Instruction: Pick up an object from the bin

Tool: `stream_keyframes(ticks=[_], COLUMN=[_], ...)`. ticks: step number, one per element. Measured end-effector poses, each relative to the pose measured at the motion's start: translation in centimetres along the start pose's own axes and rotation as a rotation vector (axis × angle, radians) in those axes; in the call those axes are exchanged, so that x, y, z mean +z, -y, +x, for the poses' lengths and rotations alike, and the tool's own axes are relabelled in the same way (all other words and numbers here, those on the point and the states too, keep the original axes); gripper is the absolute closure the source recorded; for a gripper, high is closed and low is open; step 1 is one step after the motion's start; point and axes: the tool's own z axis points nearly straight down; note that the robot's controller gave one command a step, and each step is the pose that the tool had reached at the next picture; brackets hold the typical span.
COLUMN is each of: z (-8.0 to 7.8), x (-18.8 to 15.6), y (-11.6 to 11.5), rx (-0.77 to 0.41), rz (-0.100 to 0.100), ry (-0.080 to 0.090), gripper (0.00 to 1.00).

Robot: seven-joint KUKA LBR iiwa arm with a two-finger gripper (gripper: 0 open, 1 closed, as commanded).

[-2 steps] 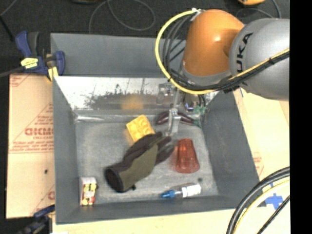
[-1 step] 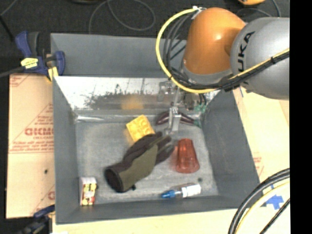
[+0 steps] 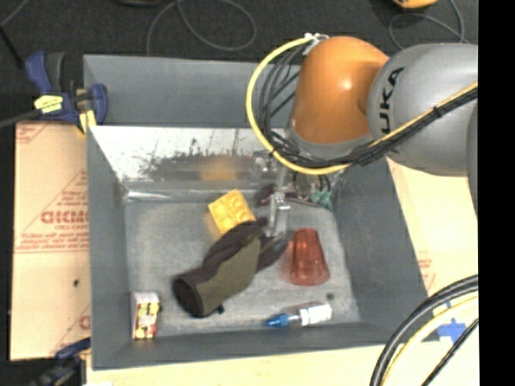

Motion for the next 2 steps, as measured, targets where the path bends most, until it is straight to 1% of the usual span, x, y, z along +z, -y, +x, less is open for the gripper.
stream_keyframes(ticks=[1, 2], z=[0.0, 3.2], x=[5.8, 7.3], y=[-1.8, -1.3], rx=[-0.195, -0.311], rz=[-0.002, -0.003], ry=[-0.001, -0.007], gripper=[0.00, 0.00])
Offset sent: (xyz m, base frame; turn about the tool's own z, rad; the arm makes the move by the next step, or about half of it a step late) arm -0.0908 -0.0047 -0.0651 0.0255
